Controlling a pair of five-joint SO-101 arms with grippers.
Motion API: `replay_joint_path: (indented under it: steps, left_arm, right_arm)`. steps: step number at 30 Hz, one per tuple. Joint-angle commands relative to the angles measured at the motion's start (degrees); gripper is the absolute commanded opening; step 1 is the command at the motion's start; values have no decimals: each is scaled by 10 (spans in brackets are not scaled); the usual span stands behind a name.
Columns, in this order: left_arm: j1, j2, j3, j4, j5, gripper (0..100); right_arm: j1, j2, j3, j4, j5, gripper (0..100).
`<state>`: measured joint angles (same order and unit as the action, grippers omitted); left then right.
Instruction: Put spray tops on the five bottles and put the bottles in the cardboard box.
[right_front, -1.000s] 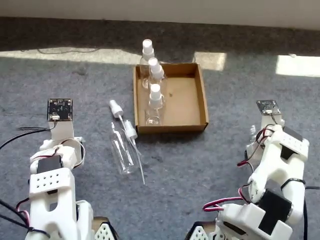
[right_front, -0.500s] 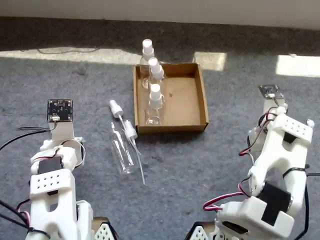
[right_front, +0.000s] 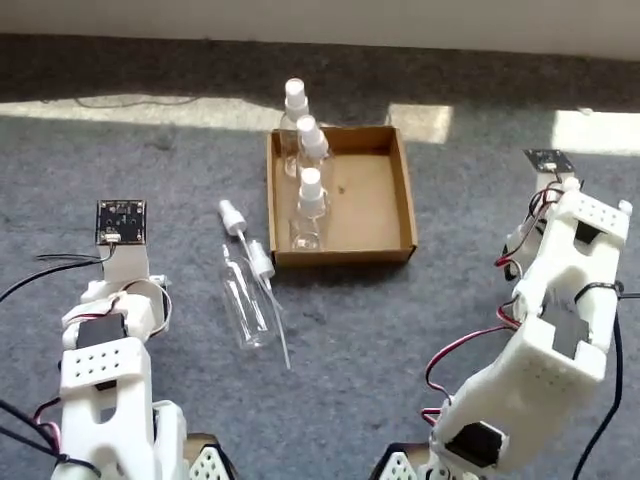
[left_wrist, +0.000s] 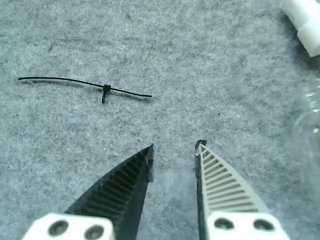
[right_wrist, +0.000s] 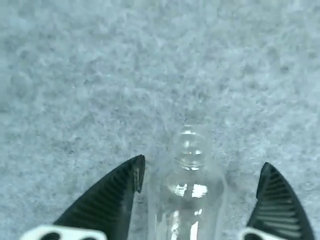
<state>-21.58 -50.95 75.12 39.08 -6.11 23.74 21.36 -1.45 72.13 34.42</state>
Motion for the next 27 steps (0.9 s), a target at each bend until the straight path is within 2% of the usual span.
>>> replay_joint_path:
  steps: [1, 6, 16, 19, 23, 27]
  left_arm:
    - [10, -4, -3, -10, -4, 139]
    - [10, -4, -3, -10, -4, 139]
    - [10, -1, -14, -8, -4, 139]
    - [11, 1, -46, -6, 0, 139]
    - [44, 1, -92, 37, 3, 137]
    - [90, 6, -182, 103, 53, 137]
  right_arm:
    - [5, 1, -34, 3, -2, 303]
    - [13, 4, -32, 19, 25, 291]
    - [18, 6, -32, 35, 40, 179]
    - [18, 6, -32, 37, 40, 111]
    - [18, 6, -32, 39, 42, 0]
    - [23, 4, -32, 40, 42, 5]
